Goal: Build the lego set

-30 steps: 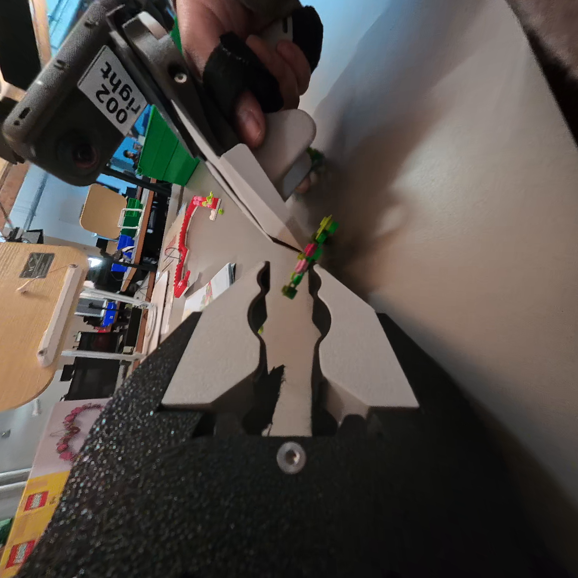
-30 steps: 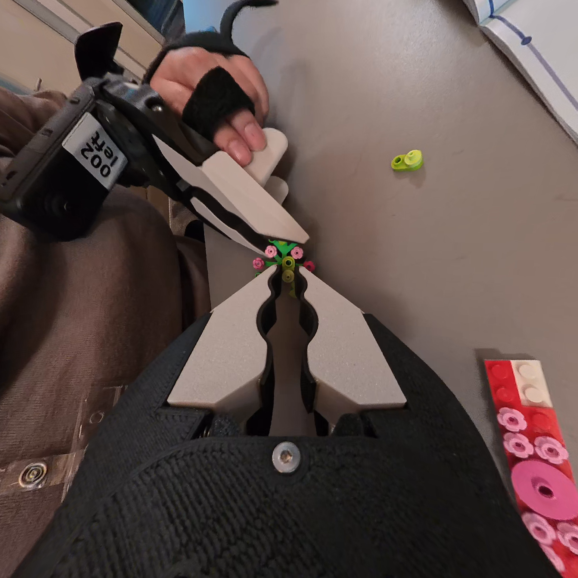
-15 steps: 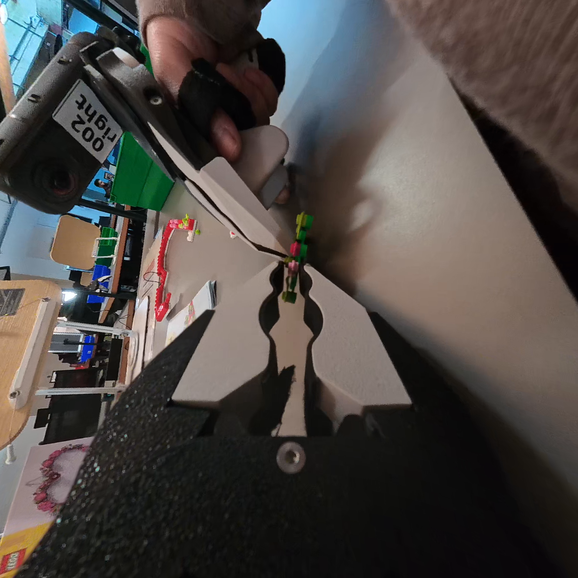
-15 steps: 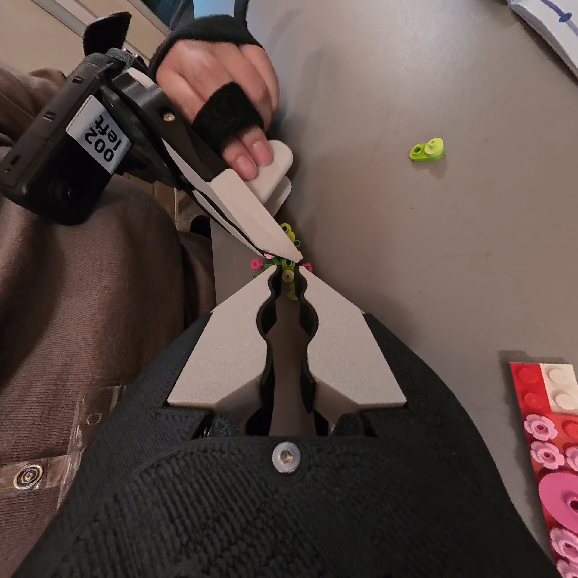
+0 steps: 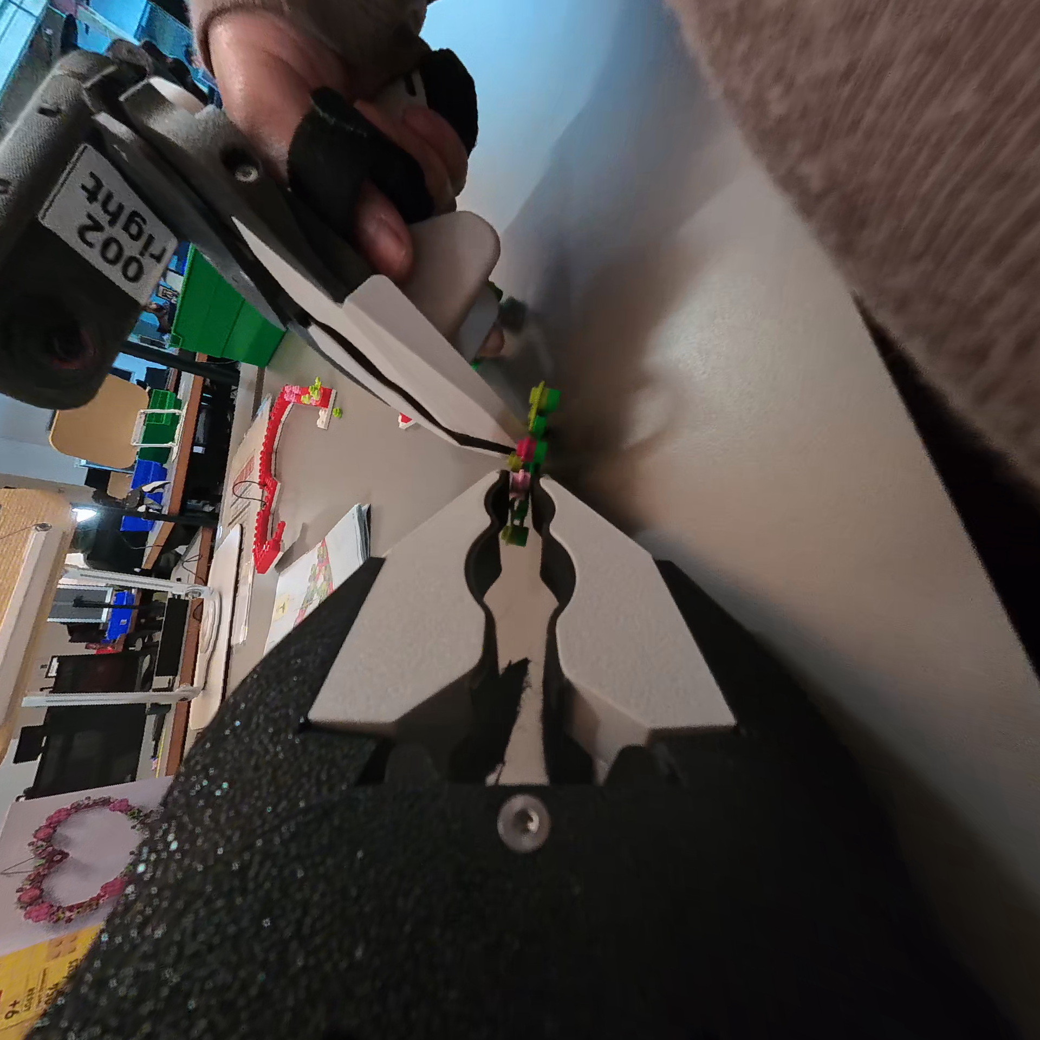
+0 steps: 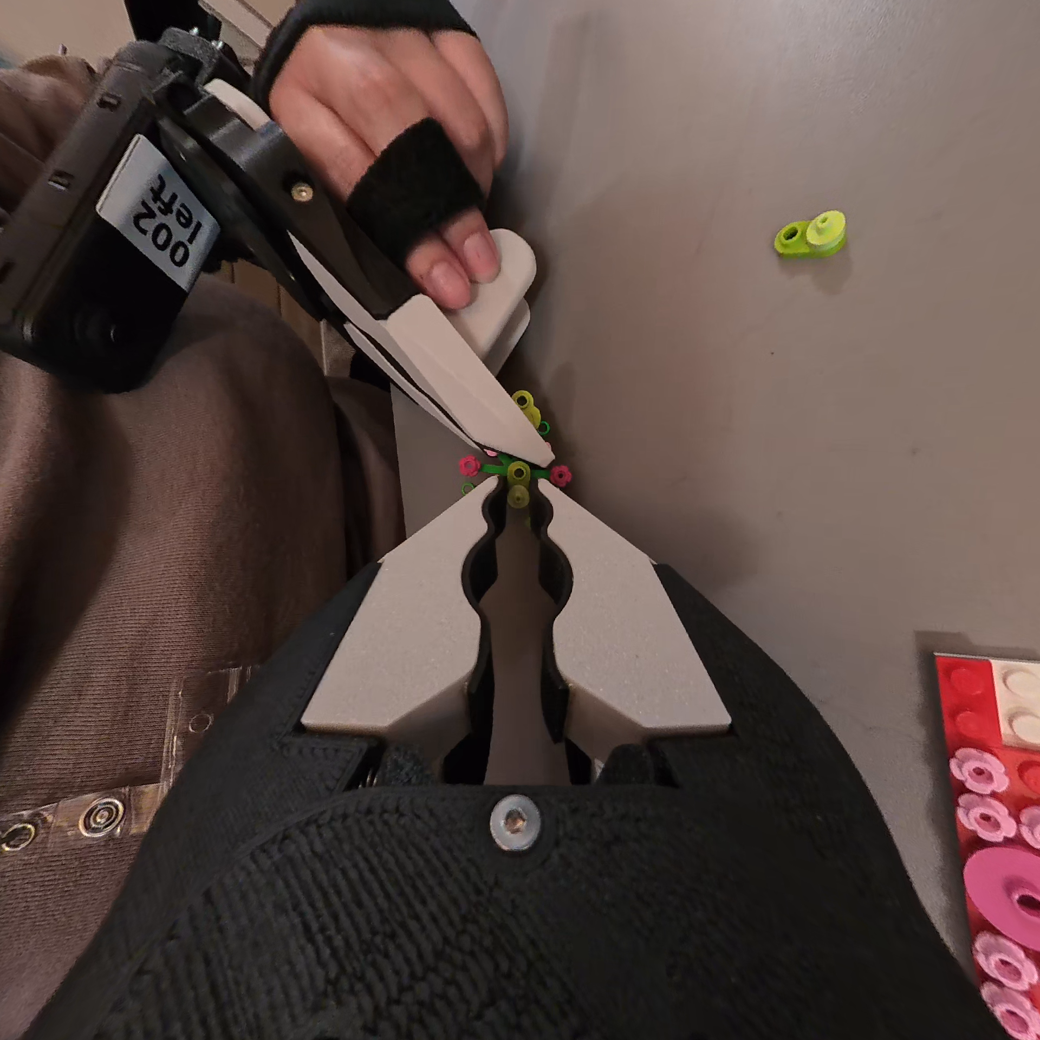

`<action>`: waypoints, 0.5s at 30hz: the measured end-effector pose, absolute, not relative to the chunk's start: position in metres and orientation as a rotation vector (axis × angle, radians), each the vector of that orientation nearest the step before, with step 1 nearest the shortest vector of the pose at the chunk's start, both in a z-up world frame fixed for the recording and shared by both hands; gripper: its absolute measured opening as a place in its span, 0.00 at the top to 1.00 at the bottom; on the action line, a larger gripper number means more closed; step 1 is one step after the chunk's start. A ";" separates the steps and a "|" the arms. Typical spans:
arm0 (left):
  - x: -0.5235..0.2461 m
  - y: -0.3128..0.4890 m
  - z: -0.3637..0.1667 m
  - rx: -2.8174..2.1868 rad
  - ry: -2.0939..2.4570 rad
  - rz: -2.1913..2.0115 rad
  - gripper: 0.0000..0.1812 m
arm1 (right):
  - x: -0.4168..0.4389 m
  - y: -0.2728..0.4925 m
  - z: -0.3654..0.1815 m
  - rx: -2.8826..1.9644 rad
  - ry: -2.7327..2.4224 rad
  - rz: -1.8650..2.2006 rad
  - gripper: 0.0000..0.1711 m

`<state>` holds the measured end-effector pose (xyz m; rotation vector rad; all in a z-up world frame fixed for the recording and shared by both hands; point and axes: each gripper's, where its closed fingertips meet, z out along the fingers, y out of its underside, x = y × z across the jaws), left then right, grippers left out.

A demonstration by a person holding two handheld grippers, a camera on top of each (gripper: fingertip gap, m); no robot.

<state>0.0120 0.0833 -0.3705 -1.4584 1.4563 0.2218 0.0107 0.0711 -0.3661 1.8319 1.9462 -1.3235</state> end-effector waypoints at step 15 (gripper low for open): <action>0.018 0.079 -0.368 -1.377 1.493 0.193 0.96 | 0.015 0.066 -0.367 1.805 1.896 -1.325 0.97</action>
